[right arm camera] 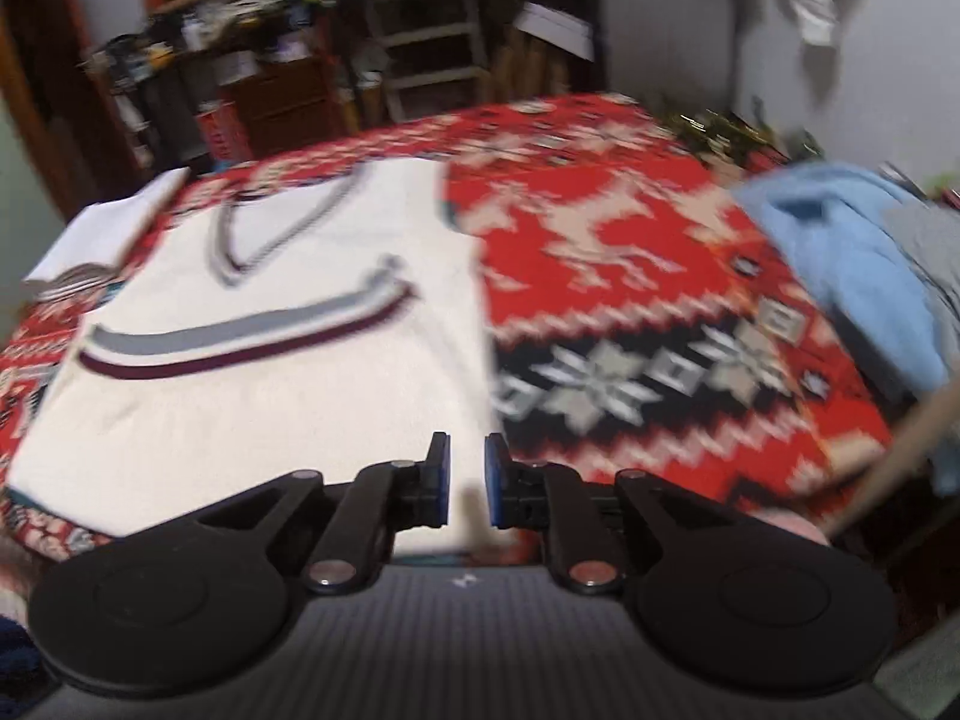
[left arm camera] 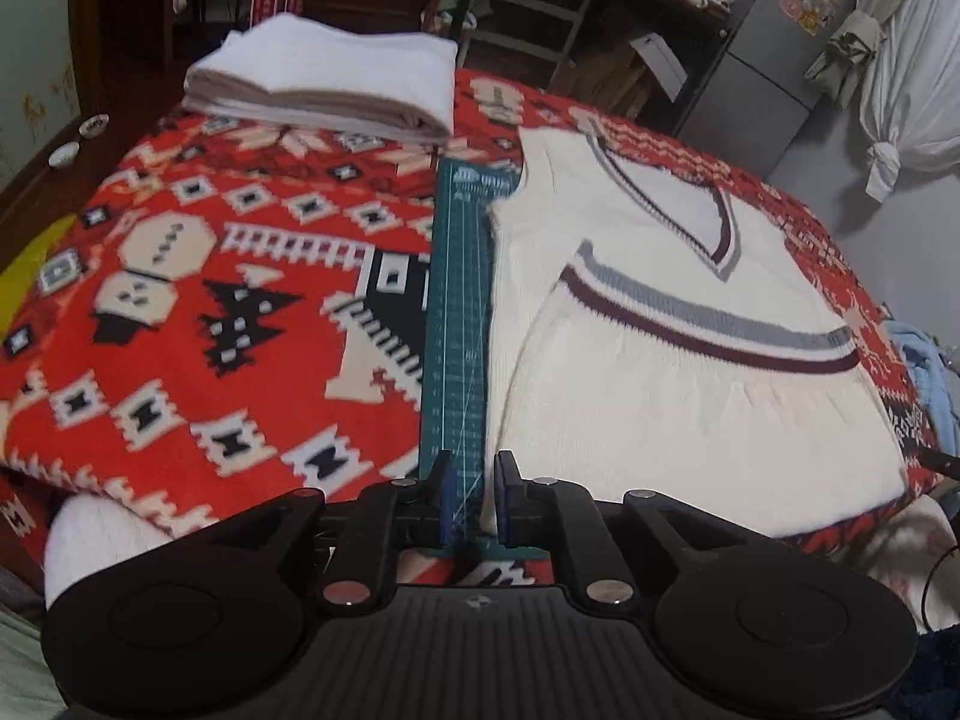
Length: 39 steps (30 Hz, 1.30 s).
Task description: Fold clothes
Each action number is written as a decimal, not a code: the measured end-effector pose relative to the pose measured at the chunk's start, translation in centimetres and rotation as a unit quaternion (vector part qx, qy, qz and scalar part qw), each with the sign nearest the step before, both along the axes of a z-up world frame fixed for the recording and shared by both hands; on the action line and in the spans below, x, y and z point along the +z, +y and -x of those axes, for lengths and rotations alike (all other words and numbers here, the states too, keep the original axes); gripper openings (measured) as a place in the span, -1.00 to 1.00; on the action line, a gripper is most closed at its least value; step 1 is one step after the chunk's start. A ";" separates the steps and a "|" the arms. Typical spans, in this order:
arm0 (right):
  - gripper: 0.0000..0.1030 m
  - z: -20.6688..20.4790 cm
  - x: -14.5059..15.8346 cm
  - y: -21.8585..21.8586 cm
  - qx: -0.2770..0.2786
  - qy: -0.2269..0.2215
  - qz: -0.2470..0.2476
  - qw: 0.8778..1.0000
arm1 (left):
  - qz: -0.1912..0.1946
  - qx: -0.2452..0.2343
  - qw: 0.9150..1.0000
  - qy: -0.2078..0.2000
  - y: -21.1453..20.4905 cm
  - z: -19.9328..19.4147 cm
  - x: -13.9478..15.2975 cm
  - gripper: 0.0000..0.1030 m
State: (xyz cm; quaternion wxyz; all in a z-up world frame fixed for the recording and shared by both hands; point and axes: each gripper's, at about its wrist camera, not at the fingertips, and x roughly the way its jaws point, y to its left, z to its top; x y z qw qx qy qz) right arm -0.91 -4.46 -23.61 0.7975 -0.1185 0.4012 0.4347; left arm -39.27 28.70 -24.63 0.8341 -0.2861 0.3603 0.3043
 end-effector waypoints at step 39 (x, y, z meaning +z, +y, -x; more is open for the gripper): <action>-0.80 11.5 -0.7 8.0 0.208 -0.030 0.038 0.977 | -0.014 -0.273 0.961 -0.040 -10.6 -12.8 -2.2 -0.78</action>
